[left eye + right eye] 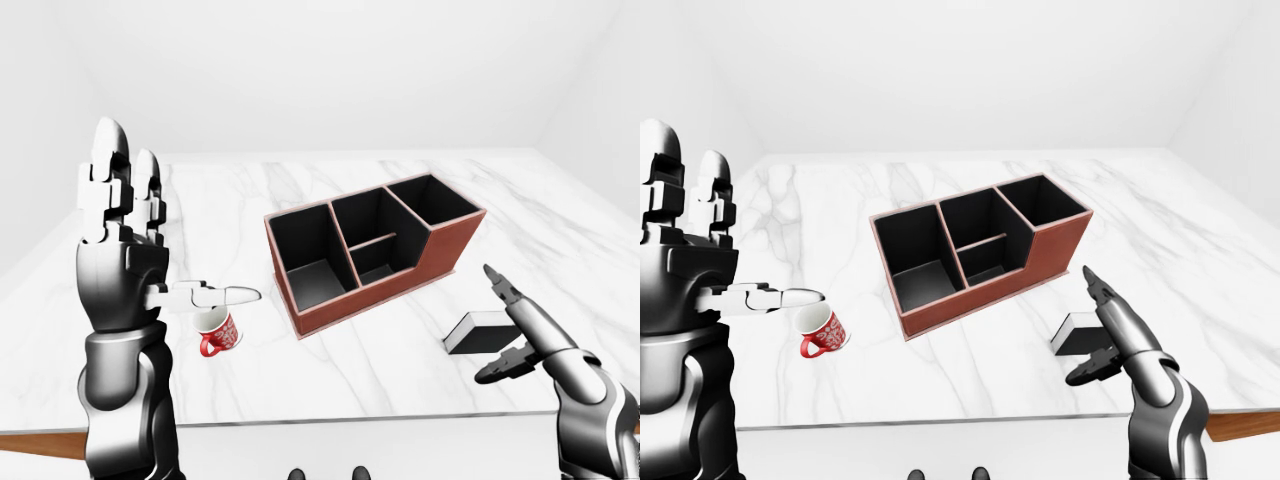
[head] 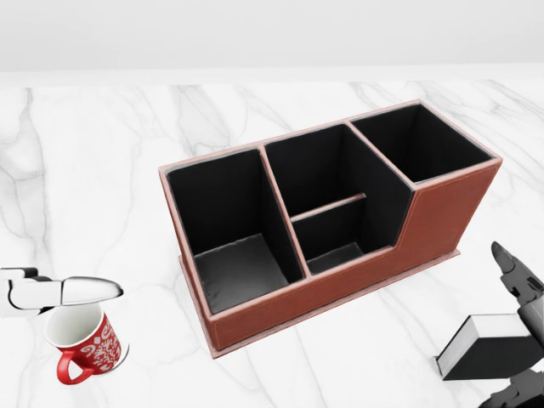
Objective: Pick up the book and place it in the back compartment of the caddy.
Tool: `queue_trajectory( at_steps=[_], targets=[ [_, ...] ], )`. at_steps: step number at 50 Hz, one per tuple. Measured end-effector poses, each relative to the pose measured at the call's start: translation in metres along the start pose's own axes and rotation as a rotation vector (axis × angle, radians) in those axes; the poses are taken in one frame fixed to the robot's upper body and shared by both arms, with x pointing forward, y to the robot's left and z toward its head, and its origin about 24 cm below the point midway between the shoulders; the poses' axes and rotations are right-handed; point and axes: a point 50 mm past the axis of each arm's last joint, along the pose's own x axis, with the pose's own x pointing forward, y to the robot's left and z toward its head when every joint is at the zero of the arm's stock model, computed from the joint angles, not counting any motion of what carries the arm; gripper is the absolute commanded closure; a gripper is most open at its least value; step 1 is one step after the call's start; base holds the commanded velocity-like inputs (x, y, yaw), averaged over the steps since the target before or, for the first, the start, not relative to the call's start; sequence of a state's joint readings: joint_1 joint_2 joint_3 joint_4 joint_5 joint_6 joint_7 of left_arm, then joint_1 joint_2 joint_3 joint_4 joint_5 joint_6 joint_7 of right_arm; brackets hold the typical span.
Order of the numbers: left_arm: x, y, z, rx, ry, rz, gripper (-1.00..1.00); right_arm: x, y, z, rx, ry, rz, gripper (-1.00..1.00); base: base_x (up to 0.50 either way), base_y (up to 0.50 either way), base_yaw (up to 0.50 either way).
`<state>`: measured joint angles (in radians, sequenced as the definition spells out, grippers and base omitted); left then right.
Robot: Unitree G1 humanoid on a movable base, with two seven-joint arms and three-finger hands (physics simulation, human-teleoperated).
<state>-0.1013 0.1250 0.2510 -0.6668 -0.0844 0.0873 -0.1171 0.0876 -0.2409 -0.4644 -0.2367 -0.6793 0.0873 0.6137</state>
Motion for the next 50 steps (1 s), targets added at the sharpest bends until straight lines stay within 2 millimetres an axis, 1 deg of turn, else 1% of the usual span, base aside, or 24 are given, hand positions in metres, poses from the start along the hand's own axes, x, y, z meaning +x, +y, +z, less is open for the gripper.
queue_trajectory(
  at_steps=[9, 33, 50],
  targets=[
    [0.000, 0.000, 0.000, 0.001, -0.001, 0.000, -1.00, 0.009, -0.001, -0.006, 0.005, 0.019, -0.005, -1.00, 0.00, 0.00, 0.00],
    [0.000, 0.000, 0.000, 0.001, 0.000, -0.001, -1.00, 0.020, -0.007, -0.004, -0.015, 0.015, -0.012, -1.00, 0.00, 0.00, 0.00],
    [-0.001, -0.001, -0.001, 0.001, 0.005, -0.003, -1.00, 0.032, -0.002, -0.018, 0.004, 0.067, -0.009, -1.00, 0.00, 0.00, 0.00]
  ],
)
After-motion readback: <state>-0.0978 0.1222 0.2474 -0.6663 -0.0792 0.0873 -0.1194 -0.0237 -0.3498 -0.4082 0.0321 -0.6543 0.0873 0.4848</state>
